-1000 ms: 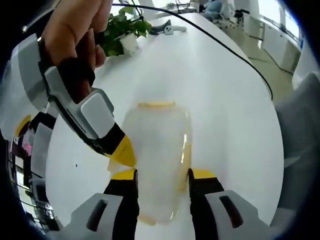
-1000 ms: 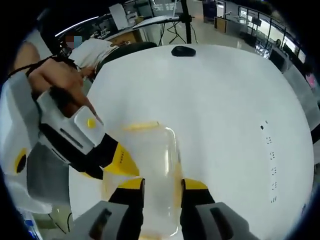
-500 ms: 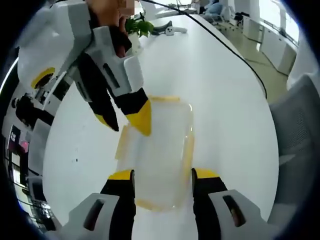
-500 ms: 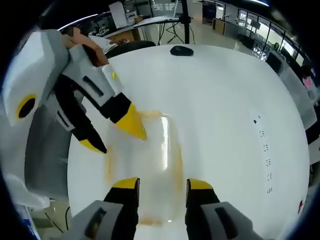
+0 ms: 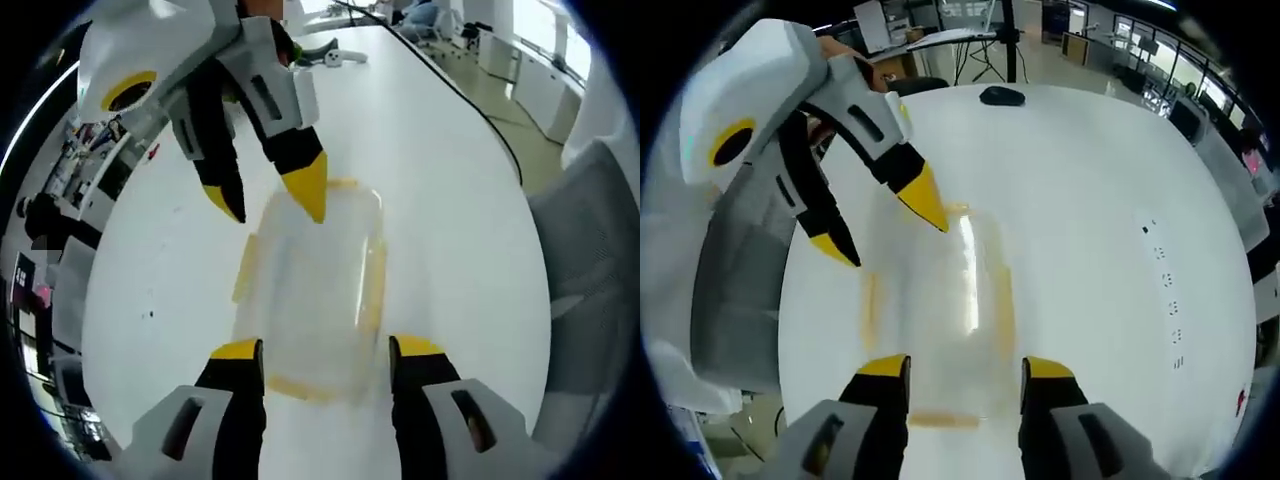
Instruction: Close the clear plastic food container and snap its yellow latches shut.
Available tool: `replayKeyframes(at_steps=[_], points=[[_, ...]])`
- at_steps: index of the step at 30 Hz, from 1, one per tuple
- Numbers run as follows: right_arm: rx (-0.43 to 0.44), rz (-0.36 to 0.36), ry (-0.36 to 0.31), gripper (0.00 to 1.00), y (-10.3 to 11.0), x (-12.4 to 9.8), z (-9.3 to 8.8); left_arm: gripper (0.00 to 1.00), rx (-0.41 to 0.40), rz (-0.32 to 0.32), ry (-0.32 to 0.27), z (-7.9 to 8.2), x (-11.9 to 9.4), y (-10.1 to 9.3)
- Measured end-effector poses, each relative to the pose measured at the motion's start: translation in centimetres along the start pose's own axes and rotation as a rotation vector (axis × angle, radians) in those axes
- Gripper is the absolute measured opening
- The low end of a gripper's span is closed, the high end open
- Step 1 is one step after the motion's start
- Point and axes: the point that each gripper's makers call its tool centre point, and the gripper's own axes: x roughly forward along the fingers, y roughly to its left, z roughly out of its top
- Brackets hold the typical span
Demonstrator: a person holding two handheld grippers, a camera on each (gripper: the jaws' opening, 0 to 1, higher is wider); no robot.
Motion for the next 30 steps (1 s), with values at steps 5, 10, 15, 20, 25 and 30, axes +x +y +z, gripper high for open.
replayKeyframes(at_steps=[5,10,15,20,25,30], points=[[-0.003,-0.009,-0.003,0.46,0.5,-0.2,-0.2,0.52,0.011,-0.001,0.011,-0.4,-0.2,0.3],[-0.014,-0.020,0.006,0.48,0.9,-0.1,-0.7,0.57,0.004,-0.017,0.010,-0.6,-0.2,0.2],[-0.016,-0.028,0.003,0.50,1.4,0.1,-1.0,0.57,0.016,-0.012,0.012,-0.5,-0.2,0.4],[-0.017,-0.042,-0.008,0.57,1.9,0.3,-0.9,0.60,0.020,-0.007,0.012,-0.5,-0.2,0.7],[-0.034,-0.063,-0.017,0.61,2.2,0.5,-0.9,0.60,0.019,-0.002,0.025,-0.8,-0.1,1.2],[-0.047,-0.080,-0.014,0.65,2.5,0.7,-1.2,0.66,0.026,0.003,0.029,-1.0,0.1,1.7]])
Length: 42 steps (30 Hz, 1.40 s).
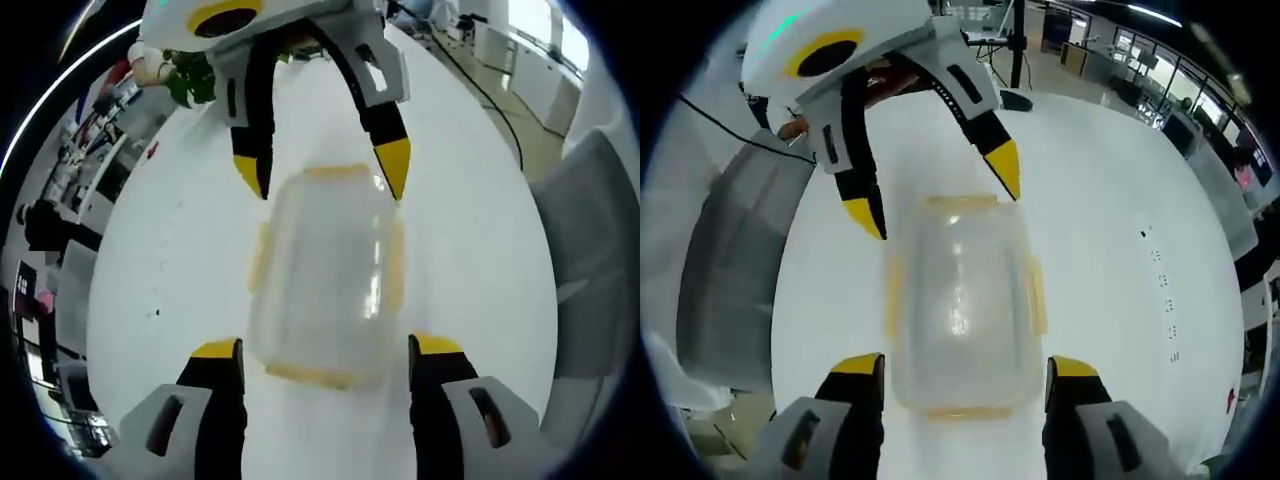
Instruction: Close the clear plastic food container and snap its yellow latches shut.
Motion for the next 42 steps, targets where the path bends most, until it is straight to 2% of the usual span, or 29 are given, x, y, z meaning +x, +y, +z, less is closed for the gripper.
replayKeyframes(at_steps=[5,10,13,16,20,25,37,42], points=[[-0.005,-0.014,0.005,0.66,0.3,0.4,-0.4,0.68,-0.015,0.001,0.018,-0.5,0.7,0.7],[-0.012,-0.029,0.007,0.69,0.4,0.7,-0.6,0.73,0.001,0.006,0.019,-0.3,1.2,1.0],[-0.009,-0.031,0.011,0.70,0.4,1.1,-0.8,0.72,-0.003,-0.012,0.028,-0.3,1.8,0.8],[-0.028,-0.054,0.042,0.71,0.1,1.5,-1.4,0.73,-0.007,-0.032,0.036,-0.4,2.1,0.5],[-0.026,-0.057,0.025,0.75,0.3,2.0,-1.3,0.78,-0.014,-0.056,0.056,-0.8,2.9,0.1],[-0.024,-0.078,0.029,0.71,-0.1,2.2,-1.3,0.73,-0.016,-0.053,0.067,-1.0,3.5,0.3],[-0.034,-0.076,0.034,0.70,-0.1,2.4,-1.3,0.73,-0.026,-0.047,0.060,-1.1,3.5,0.1],[-0.039,-0.071,0.035,0.70,0.3,2.6,-0.7,0.73,-0.032,-0.047,0.061,-1.7,3.2,-0.2]])
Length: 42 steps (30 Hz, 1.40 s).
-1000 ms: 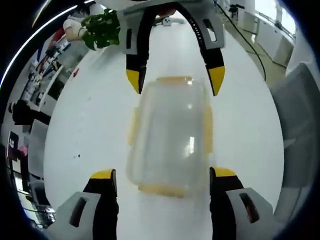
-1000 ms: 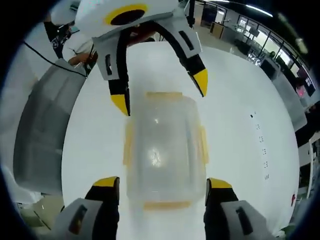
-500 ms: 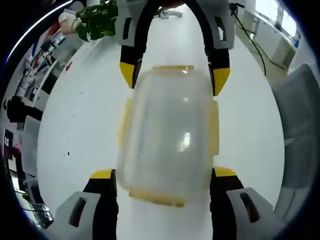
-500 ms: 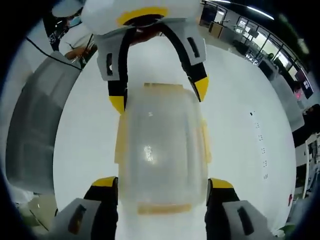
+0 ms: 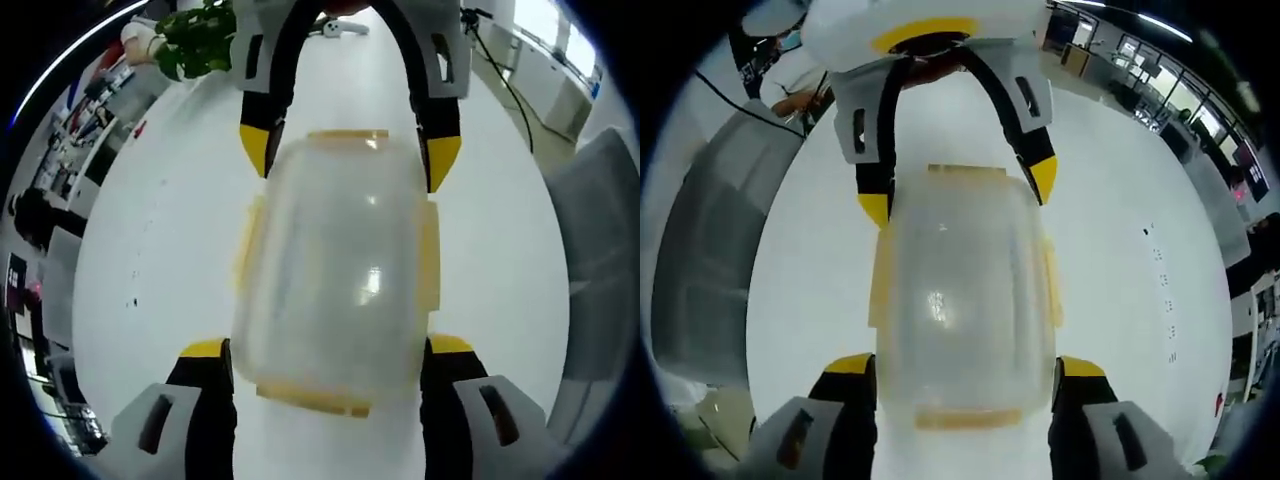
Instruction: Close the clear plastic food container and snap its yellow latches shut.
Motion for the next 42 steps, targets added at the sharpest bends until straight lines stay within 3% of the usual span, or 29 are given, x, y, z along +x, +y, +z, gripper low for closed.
replayKeyframes(at_steps=[32,42], points=[[-0.033,0.013,-0.002,0.70,1.9,2.8,7.6,0.73,-0.039,0.014,0.007,-7.8,-3.1,-0.8],[-0.040,0.015,0.007,0.70,2.2,3.4,9.3,0.73,-0.046,0.016,-0.003,-9.5,-3.9,-0.9]])
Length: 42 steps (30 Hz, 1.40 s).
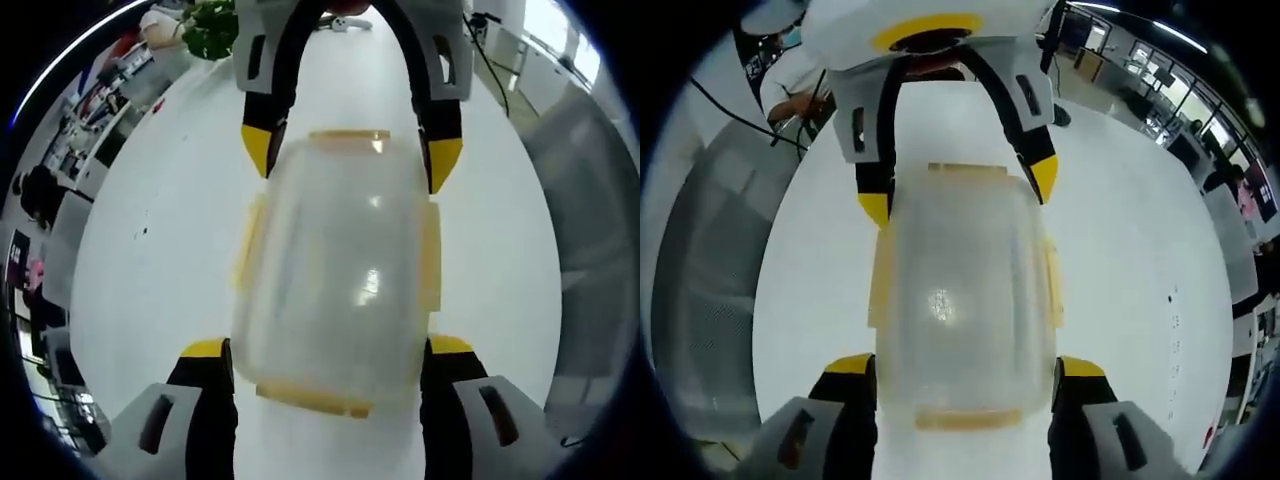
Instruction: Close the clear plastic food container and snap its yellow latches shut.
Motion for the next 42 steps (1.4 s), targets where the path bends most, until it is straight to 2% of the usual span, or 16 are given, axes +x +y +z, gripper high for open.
replayKeyframes(at_steps=[11,42], points=[[-0.004,0.006,0.012,0.70,-0.2,0.1,0.3,0.73,-0.009,-0.003,-0.010,-0.2,-0.1,0.1],[-0.012,0.008,-0.006,0.70,-5.0,0.5,0.8,0.73,-0.016,0.001,-0.004,-0.3,0.8,4.9]])
